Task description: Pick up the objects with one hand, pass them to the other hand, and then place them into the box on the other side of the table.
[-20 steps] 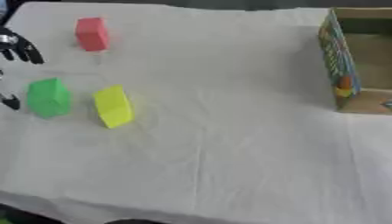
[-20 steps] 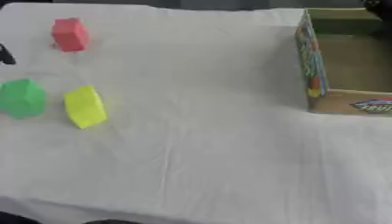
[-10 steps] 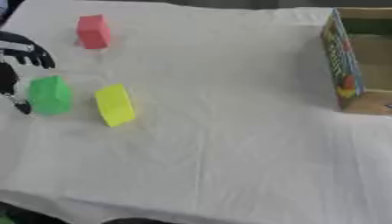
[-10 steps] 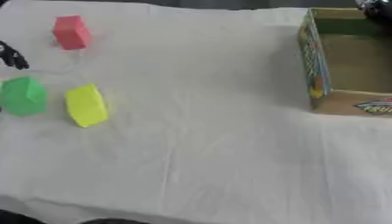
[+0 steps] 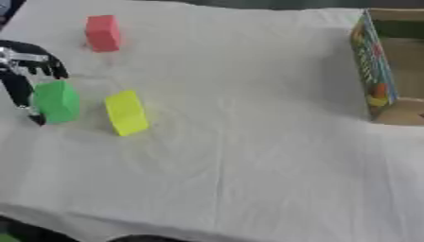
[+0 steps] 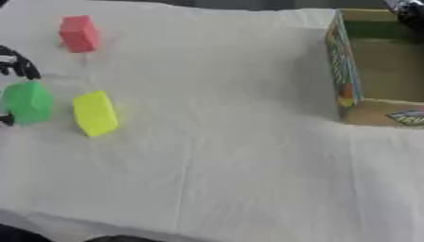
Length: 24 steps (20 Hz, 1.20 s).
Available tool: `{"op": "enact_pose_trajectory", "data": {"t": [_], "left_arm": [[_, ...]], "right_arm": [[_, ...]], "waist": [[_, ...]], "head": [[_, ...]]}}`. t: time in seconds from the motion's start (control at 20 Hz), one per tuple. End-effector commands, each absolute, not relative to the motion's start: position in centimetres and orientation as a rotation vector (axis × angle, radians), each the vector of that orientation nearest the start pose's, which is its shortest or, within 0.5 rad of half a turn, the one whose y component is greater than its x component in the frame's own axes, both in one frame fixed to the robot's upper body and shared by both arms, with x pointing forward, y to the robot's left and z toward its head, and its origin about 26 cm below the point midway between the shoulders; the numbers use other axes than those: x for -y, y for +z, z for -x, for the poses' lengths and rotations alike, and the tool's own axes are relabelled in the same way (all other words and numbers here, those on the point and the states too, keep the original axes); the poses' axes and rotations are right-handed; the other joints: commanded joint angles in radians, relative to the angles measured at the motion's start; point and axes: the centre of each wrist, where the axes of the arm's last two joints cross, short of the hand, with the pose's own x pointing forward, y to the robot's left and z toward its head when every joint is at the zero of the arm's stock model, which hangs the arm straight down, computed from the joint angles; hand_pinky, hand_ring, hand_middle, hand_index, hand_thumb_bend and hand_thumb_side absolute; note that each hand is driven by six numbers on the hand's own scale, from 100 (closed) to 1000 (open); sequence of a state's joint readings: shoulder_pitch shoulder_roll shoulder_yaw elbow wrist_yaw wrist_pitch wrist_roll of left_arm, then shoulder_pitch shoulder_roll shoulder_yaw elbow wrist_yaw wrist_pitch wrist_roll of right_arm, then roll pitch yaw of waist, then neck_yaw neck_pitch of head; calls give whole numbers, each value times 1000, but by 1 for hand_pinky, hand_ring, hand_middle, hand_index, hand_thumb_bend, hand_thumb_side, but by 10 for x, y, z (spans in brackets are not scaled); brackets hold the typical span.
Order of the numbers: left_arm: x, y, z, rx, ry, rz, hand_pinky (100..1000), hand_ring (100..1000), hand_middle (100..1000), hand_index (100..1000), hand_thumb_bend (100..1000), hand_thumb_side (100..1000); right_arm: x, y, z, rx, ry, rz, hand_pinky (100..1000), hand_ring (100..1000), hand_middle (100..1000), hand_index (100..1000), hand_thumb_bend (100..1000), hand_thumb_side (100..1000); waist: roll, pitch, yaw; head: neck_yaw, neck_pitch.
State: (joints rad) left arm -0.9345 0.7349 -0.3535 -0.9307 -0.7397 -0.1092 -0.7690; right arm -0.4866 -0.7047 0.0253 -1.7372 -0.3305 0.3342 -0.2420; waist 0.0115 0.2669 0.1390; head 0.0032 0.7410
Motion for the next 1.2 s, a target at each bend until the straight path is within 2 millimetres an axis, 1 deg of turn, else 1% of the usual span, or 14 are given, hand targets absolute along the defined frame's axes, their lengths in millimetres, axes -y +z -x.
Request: {"op": "enact_pose_trajectory", "data": {"t": [0.05,0.25,0.35,0.45,0.55,0.65,0.7,0.75,0.8,0.9,1.0,1.2], "left_arm": [[-366,240,-459,869,-1619,-818,821,833,752,789,760,100],[-365,238,-459,841,-1633,-802,785,794,703,669,643,100],[-365,241,-459,818,-1642,-792,770,777,683,619,587,100],[-363,247,-456,815,-1654,-787,759,764,672,590,533,100],[-358,261,-449,845,-1664,-786,754,759,668,581,507,100],[-349,284,-437,933,-1668,-810,745,748,657,567,470,100],[-343,297,-429,1005,-1658,-828,739,741,648,558,449,100],[-336,309,-421,1083,-1639,-841,737,738,646,557,443,100],[-329,320,-412,1176,-1612,-846,729,727,636,552,411,100],[-316,336,-396,1358,-1547,-837,717,703,614,538,374,100],[-302,341,-384,1511,-1484,-807,702,678,598,534,331,100],[-273,338,-362,1702,-1415,-727,687,651,581,531,283,100]], "right_arm": [[327,261,-342,1907,202,412,886,807,785,916,432,515],[327,261,-341,1908,202,413,886,807,785,916,431,515],[328,261,-341,1909,201,413,886,808,785,916,392,533],[328,262,-341,1911,201,416,886,808,785,916,385,536],[329,263,-340,1915,201,420,887,808,785,916,383,535],[329,265,-339,1924,199,424,887,808,785,916,385,532],[329,267,-339,1929,200,424,887,808,785,916,387,531],[329,269,-338,1936,199,424,887,808,785,916,387,530],[328,271,-338,1945,199,422,887,808,785,916,389,527],[327,277,-336,1967,204,418,887,809,786,916,390,524],[324,283,-334,1990,215,410,887,809,786,916,389,522],[314,295,-329,2032,263,391,887,810,787,916,386,519]], "waist": [[1,-14,0],[2,-15,0],[2,-16,1],[1,-17,2],[0,-17,3],[0,-18,6],[-1,-19,7],[-2,-20,8],[-3,-22,9],[-6,-24,10],[-9,-26,9],[-14,-27,6]], "head": [[3,-8],[3,-5],[4,-5],[4,-5],[3,-5],[3,-5],[0,-4],[-2,-4],[-6,-5],[-13,-8],[-17,-12],[-38,-15]]}}
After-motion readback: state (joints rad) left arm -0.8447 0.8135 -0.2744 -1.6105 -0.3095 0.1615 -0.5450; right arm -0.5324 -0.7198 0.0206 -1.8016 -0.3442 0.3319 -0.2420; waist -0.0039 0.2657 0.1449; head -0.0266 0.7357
